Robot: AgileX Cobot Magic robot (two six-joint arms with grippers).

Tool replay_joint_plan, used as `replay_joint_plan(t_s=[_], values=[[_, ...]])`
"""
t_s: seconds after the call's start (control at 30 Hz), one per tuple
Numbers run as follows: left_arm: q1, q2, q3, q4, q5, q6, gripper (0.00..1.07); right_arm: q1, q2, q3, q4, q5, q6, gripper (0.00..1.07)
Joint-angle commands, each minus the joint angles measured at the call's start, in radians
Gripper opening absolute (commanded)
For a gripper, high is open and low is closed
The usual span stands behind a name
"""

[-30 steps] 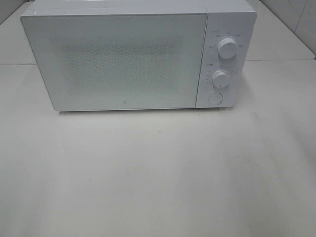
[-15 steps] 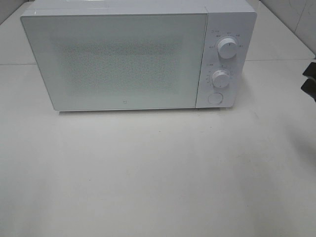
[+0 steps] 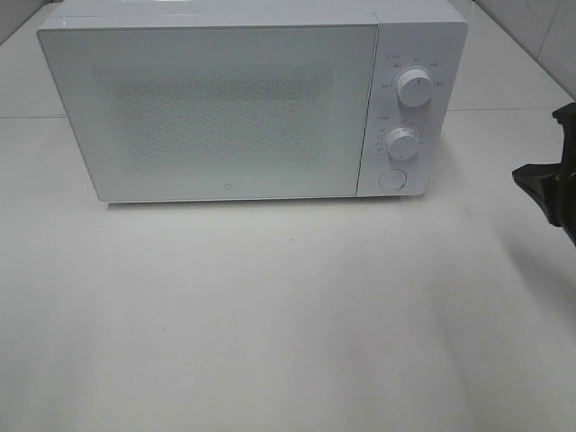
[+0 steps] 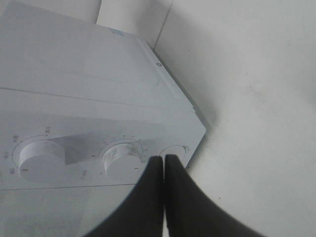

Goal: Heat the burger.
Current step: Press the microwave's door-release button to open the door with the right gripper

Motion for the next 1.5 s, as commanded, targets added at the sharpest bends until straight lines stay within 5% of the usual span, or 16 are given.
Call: replay_joint_plan(t_s=[0.03,0.33,0.6,1.5], values=[[-0.001,-0.024,0.004,-0.008,-0.008,-0.002,0.98,0.076,0.052,0.0,0.113,-0.023,0.071,0.0],[-0.001,-0.024,0.004,-0.008,-0.008,-0.002,0.98,0.337,0.162,-0.006,0.518,-0.087,0.036,0.0],[-0.001,-0.024,0.004,-0.008,-0.008,-0.002,0.98,0.443,0.239,-0.07,0.625,-0.092,0.029,0.0],[-0.001,-0.024,0.004,-0.008,-0.008,0.0,0.98,0.453,0.472,-0.43,0.752,0.084,-0.035,0.0]])
